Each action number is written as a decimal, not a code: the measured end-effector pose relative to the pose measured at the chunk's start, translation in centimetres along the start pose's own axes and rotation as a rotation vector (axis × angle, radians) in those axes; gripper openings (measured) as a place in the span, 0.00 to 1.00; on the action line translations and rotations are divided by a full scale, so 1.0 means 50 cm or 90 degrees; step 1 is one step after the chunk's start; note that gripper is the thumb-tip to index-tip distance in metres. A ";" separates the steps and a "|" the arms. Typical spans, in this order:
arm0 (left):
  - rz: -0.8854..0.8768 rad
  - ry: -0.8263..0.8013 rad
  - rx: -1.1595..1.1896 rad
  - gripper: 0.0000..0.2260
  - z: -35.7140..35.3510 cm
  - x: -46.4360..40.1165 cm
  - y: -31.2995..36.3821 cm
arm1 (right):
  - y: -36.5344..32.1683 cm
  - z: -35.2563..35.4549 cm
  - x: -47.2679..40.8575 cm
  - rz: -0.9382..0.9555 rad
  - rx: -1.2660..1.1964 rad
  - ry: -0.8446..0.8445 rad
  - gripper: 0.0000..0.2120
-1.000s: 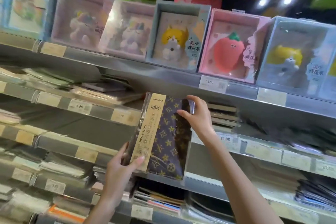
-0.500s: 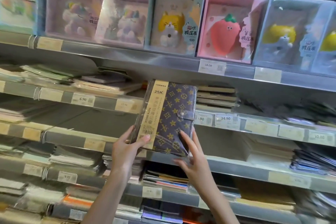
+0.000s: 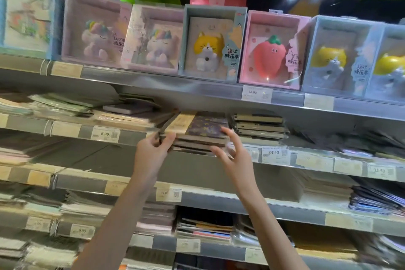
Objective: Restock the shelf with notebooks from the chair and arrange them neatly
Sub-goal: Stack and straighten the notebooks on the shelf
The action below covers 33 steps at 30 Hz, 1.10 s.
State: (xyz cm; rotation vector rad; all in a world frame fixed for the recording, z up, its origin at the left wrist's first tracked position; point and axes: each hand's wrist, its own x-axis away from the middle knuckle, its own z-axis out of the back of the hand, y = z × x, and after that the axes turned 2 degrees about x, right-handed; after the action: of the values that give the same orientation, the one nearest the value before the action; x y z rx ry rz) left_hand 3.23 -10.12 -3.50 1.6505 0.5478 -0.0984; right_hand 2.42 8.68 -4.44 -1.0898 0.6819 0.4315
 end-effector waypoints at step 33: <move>-0.509 -0.032 -0.737 0.29 -0.135 -0.176 -0.071 | 0.171 0.059 -0.159 0.320 0.485 0.071 0.34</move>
State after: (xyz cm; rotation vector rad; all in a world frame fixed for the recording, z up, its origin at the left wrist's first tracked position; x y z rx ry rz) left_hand -7.61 -6.08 -2.34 0.2518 0.9594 -0.3318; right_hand -7.83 14.93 -3.69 -0.2119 1.1092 0.4788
